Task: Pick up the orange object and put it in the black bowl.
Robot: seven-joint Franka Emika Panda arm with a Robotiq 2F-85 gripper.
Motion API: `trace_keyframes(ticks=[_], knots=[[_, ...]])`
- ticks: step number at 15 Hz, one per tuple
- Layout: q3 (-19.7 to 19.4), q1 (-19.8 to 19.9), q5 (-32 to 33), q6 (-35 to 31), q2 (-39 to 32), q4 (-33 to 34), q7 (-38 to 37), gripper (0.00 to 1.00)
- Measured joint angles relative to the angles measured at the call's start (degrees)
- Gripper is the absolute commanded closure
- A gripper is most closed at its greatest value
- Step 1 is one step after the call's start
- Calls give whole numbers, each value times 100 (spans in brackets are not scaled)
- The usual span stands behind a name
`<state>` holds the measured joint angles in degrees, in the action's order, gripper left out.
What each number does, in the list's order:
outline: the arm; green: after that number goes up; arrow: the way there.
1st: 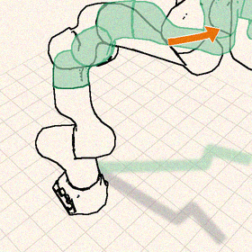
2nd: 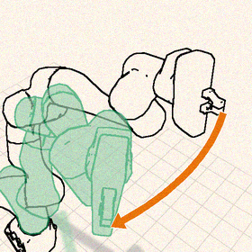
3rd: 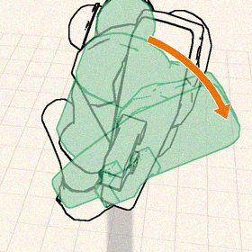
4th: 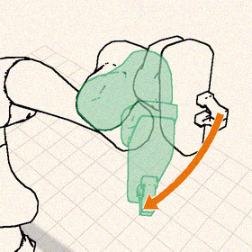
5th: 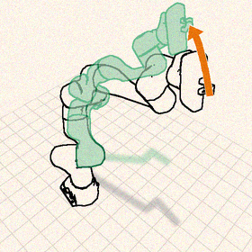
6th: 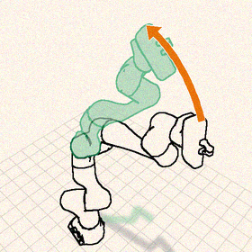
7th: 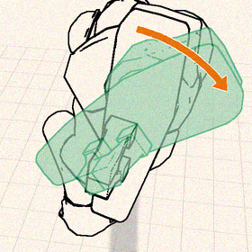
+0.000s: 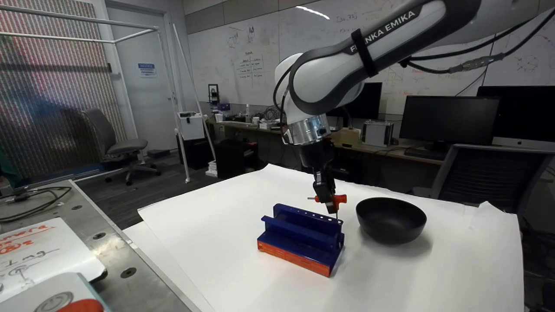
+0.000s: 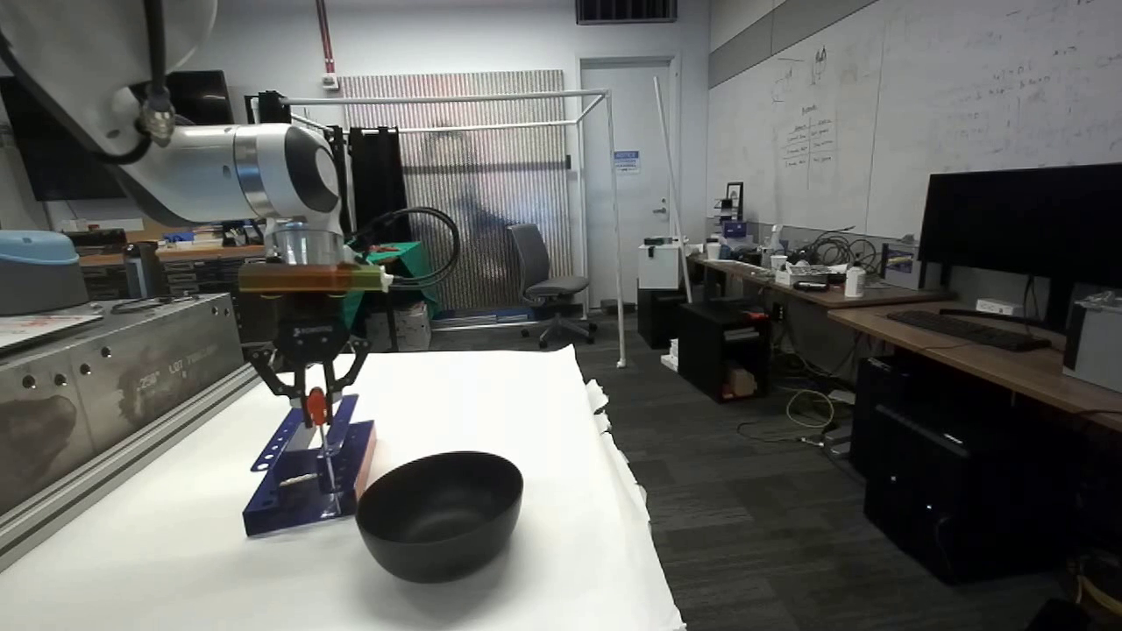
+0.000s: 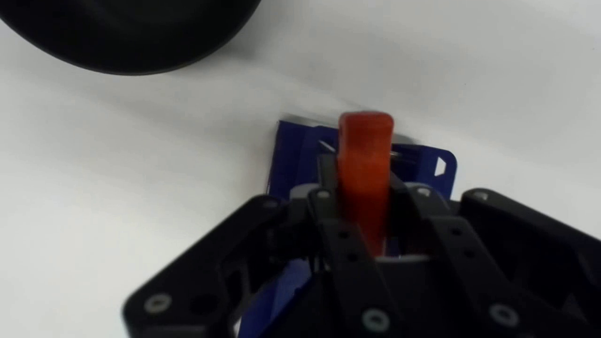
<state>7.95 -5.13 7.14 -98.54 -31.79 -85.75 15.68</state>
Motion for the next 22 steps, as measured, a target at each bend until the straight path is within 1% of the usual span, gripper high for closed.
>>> trace_keyframes(ticks=[1, 6, 9, 12, 15, 19, 22], knots=[[-2, 0, 2, 0, 12, 0, -1, 90], [-2, -26, 2, 28, 167, 0, -48, 91], [-2, -96, 2, 104, 493, -4, -332, 91], [-79, -263, 159, 313, 932, -7, -1147, 90], [-220, -409, 590, 388, 1170, -49, -1938, 90], [-468, -464, 1176, 393, 1069, -302, -2897, 90], [-690, -461, 1310, 518, 680, -452, -3521, 90]])
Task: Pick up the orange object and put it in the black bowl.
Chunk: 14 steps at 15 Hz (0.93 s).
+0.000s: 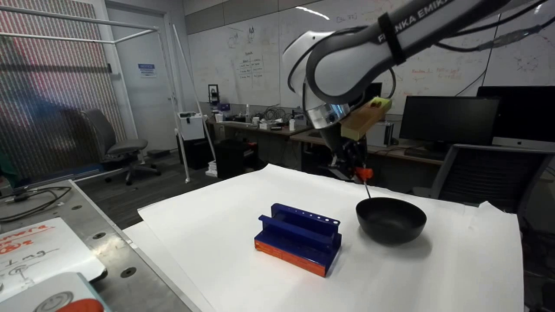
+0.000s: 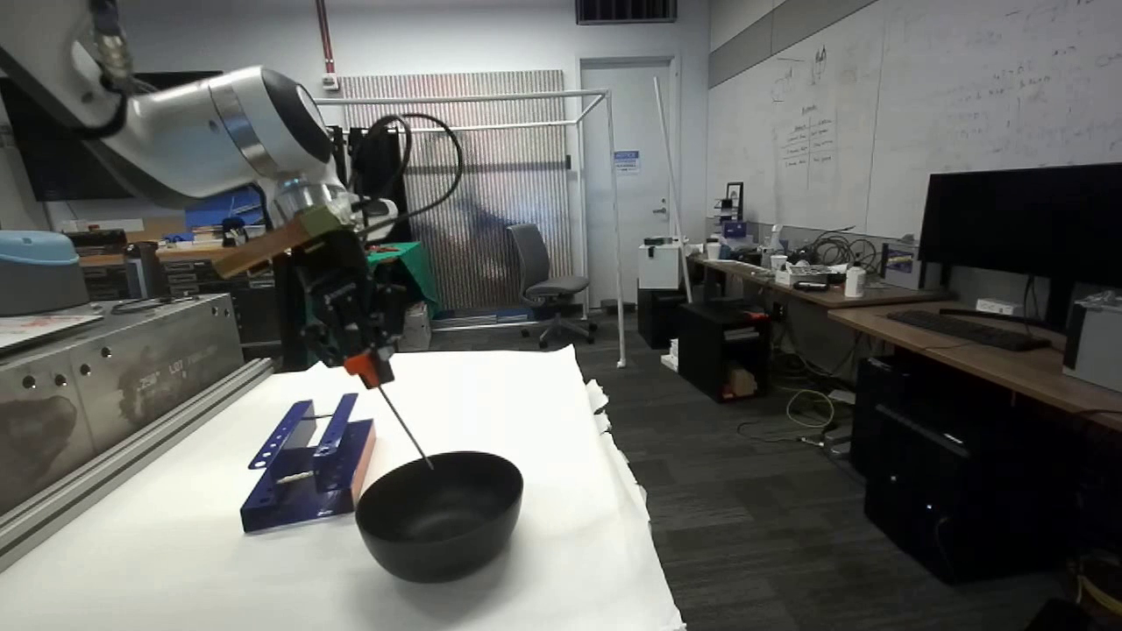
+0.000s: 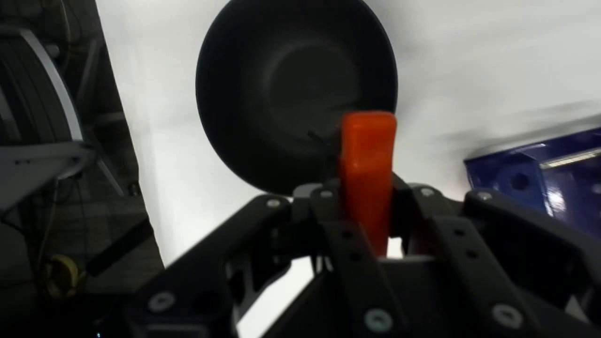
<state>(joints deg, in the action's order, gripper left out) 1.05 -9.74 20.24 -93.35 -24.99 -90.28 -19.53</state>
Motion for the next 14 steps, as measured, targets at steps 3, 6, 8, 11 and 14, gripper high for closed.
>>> trace_keyframes(ticks=[3, 6, 8, 11, 14], knots=[[-168, 2, -12, 362, -467, 19, -514, 85], [-269, 4, -94, 620, -847, 101, -779, 47], [-298, 4, -157, 753, -1033, 192, -862, 31], [-303, 4, -285, 900, -1179, 335, -904, 9], [-272, 78, -791, 920, -1111, 460, -683, 0]])
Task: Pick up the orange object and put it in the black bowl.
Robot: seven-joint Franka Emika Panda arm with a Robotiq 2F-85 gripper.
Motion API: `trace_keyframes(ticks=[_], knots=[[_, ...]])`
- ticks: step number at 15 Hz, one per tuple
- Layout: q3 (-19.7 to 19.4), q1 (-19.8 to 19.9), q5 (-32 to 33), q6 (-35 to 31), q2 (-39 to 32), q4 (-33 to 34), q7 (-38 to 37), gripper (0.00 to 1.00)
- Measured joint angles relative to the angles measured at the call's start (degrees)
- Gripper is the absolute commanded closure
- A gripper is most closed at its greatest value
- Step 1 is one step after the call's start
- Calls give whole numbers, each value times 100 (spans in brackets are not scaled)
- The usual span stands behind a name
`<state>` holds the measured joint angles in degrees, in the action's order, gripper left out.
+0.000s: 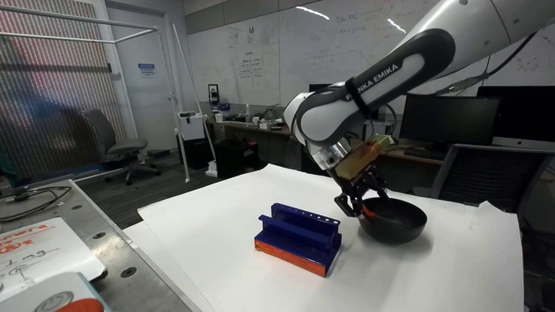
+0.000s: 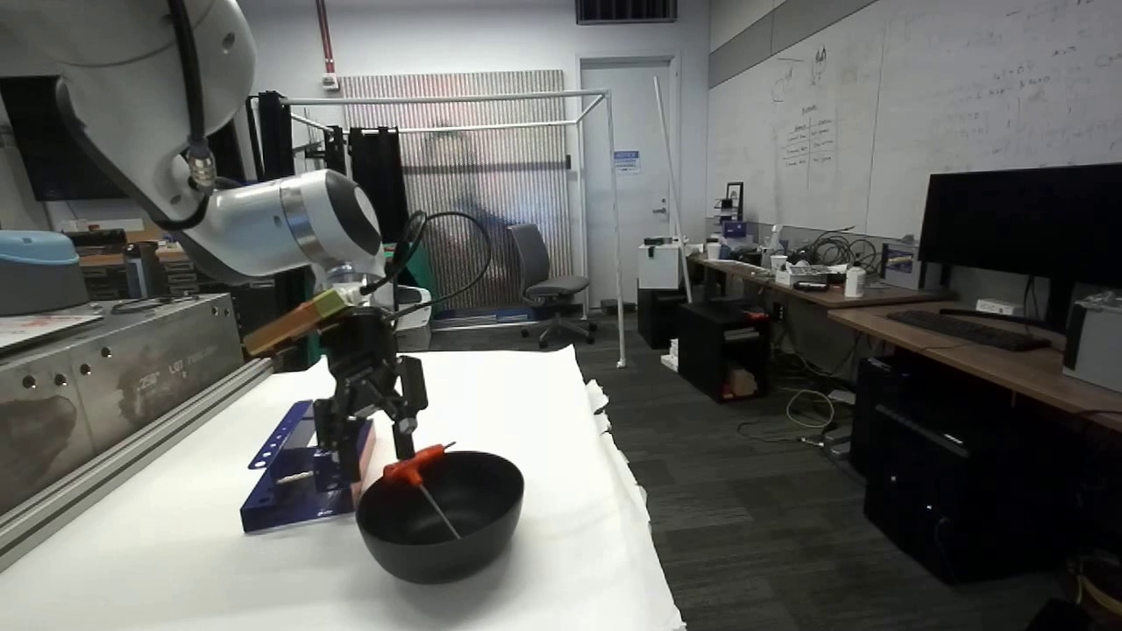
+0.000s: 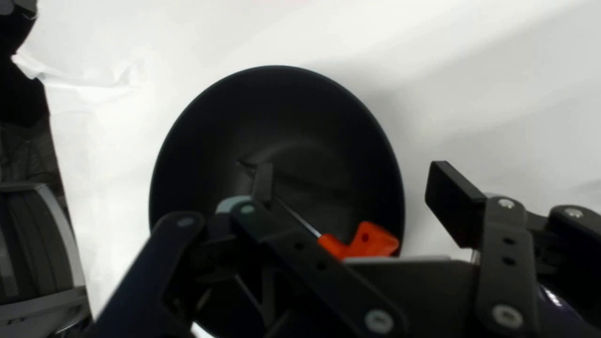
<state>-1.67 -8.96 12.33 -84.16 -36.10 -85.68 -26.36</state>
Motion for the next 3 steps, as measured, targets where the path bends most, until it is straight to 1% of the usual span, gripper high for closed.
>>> trace_keyframes(ticks=[3], knots=[[29, 190, -621, -8, 327, 65, 410, 0]])
